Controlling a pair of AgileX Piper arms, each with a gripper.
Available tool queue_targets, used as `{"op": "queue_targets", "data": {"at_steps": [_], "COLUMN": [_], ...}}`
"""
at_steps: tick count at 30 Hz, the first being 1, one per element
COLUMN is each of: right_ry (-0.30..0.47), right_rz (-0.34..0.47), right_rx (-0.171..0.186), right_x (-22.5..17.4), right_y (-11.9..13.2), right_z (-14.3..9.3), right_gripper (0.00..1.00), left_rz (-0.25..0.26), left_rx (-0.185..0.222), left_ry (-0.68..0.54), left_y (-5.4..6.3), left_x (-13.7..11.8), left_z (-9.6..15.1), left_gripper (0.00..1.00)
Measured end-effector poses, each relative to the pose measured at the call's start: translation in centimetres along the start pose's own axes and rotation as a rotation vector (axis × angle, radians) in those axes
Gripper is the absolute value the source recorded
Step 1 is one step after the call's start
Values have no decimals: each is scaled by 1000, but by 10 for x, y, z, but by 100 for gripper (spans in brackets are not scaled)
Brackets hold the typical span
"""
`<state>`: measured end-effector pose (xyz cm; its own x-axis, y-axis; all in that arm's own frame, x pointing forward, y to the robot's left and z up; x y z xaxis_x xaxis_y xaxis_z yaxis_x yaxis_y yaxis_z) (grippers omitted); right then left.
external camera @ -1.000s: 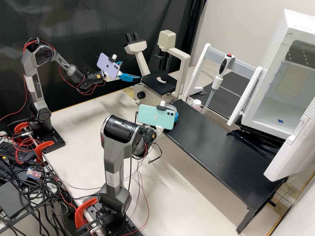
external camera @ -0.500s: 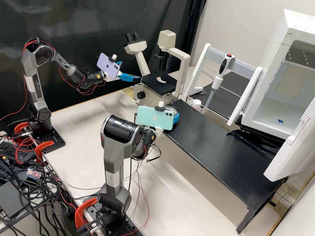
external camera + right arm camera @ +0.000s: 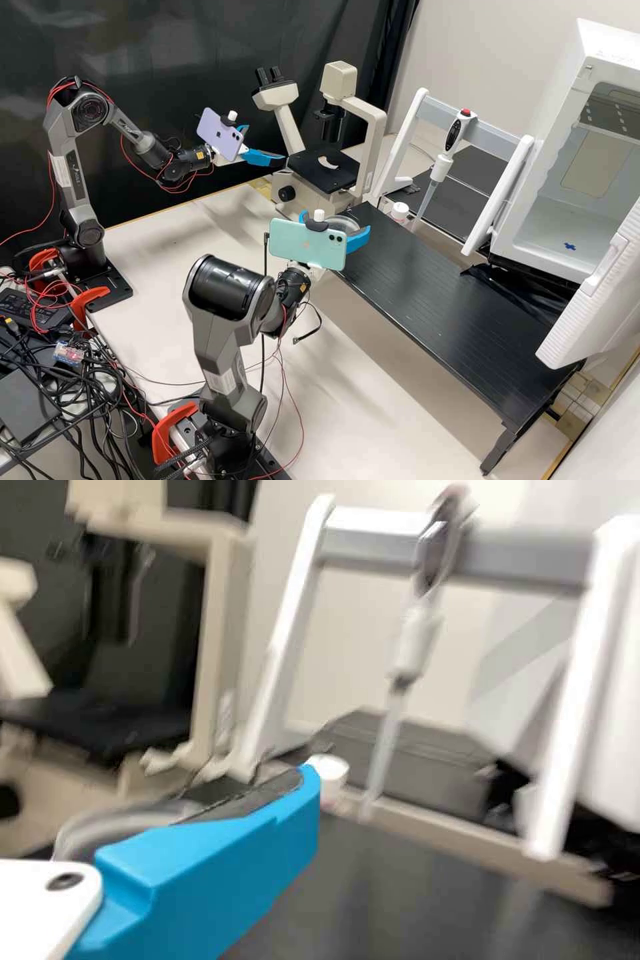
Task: Move the petri dish to the bench
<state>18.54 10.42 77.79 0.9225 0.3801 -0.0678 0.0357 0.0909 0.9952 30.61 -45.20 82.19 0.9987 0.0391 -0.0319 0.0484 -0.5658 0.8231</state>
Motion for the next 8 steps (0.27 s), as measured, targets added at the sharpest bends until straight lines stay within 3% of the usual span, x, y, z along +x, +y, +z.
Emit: {"op": "queue_targets", "data": {"at_steps": [4, 8], "right_ry": [29, 35], "right_rz": [103, 141], "right_rx": [61, 119], "right_x": [-18, -30], "right_y": [18, 26], "right_z": [-3, -1], "right_gripper": [100, 100], "left_rz": [0, 0], "left_rx": [0, 0], "left_ry": [0, 0], "left_y": [0, 0], "left_x": [0, 0], "left_z": [0, 0], "left_gripper": [100, 100]}}
